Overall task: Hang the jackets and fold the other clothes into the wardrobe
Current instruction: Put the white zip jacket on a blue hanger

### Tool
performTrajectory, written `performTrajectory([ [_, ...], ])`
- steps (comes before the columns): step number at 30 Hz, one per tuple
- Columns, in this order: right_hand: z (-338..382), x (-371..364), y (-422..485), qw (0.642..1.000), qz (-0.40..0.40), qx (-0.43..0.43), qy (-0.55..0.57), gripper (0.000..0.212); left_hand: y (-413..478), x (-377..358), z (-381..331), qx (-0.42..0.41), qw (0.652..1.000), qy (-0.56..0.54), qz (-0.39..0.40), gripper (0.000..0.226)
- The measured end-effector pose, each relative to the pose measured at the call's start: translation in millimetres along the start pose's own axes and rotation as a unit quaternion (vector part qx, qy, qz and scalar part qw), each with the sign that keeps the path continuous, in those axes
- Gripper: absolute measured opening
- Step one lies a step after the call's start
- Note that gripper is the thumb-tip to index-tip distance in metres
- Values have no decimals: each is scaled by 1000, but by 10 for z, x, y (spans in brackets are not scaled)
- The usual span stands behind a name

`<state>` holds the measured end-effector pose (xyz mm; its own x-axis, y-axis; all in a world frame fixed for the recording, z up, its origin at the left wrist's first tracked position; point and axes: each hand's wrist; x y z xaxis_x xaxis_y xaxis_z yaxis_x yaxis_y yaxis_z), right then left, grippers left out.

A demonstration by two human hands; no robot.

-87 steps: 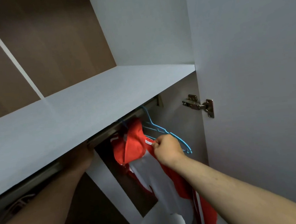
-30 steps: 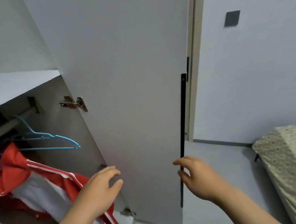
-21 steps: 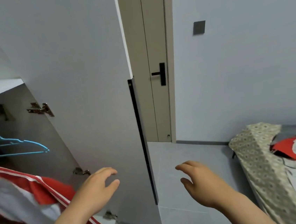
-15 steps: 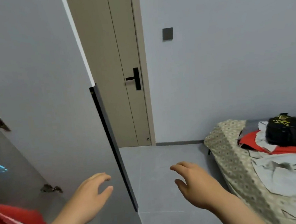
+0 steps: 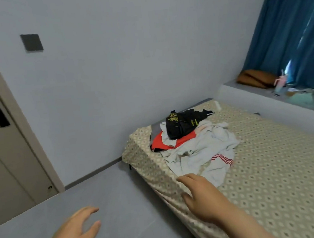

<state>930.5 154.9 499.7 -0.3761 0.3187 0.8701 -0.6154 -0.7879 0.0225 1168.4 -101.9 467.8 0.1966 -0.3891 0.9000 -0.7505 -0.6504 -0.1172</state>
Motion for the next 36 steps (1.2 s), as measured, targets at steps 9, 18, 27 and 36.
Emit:
performTrajectory([
  [9,-729,141,-370,986,-49,-155,28,49,876,-442,-786,-141,985,19,95,39],
  [18,-1620,209,-7,969,-78,-217,93,49,1735,-716,-1509,-190,972,57,122,42],
  [27,-2487,715,704,967,-82,-220,99,48,2671,-690,-2199,-183,973,111,85,45],
  [36,-2978,1006,1130,957,-104,-243,119,49,3460,-830,-2751,-213,967,101,99,46],
])
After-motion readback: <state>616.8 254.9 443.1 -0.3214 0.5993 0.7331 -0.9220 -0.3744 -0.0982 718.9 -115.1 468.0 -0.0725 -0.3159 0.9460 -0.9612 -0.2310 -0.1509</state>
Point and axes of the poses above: each hand's wrist, its own y-axis towards the middle knuckle, its own x-axis out of the back of the hand, z = x × y, and after that the axes turned 10 degrees about y, right-handed
